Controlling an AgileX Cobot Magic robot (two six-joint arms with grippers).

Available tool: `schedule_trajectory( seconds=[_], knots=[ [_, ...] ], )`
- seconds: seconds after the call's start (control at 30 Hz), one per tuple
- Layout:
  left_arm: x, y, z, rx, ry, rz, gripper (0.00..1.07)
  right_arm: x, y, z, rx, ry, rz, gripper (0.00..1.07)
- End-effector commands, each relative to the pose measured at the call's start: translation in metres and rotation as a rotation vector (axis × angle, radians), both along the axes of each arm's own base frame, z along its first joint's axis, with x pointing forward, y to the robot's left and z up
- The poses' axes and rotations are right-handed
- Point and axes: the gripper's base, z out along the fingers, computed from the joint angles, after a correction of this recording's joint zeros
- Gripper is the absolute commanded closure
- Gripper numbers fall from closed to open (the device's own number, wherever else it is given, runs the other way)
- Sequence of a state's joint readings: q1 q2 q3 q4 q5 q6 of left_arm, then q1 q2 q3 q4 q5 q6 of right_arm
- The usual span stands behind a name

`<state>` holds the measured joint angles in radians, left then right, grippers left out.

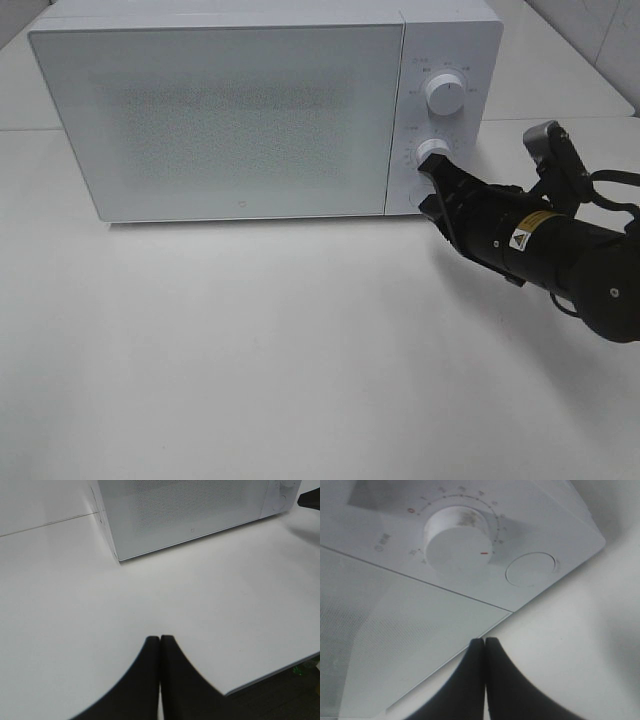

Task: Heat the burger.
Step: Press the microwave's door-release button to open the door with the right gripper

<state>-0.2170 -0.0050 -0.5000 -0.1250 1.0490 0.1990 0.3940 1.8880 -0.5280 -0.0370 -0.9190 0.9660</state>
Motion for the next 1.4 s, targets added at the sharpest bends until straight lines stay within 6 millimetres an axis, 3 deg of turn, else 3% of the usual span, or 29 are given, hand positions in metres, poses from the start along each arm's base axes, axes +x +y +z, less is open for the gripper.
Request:
schedule_trajectory(
  seconds=[0.03, 0.23, 0.47, 0.77, 1.1, 1.4],
  knots=[
    [-0.002, 0.000, 0.000, -0.016, -0.026, 0.005, 1.06, 0.006, 0.004, -0.004, 0.120, 0.033, -0.051, 1.07],
    [-0.002, 0.000, 0.000, -0.016, -0.026, 0.005, 1.06, 0.021, 0.010, -0.007, 0.227, 0.111, -0.121, 1.07],
    [-0.002, 0.000, 0.000, -0.016, -0.026, 0.005, 1.06, 0.031, 0.012, -0.018, 0.225, 0.217, -0.186, 1.07],
    [-0.002, 0.000, 0.000, -0.016, -0.026, 0.005, 1.06, 0.048, 0.009, -0.009, 0.235, 0.161, -0.277, 1.07],
    [-0.002, 0.000, 0.000, -0.016, -0.026, 0.005, 1.06, 0.053, 0.005, -0.007, 0.236, 0.161, -0.347, 1.07],
    [-0.002, 0.000, 0.000, -0.016, -0.026, 0.005, 1.06, 0.055, 0.006, -0.024, 0.226, 0.125, -0.318, 1.07]
  ],
)
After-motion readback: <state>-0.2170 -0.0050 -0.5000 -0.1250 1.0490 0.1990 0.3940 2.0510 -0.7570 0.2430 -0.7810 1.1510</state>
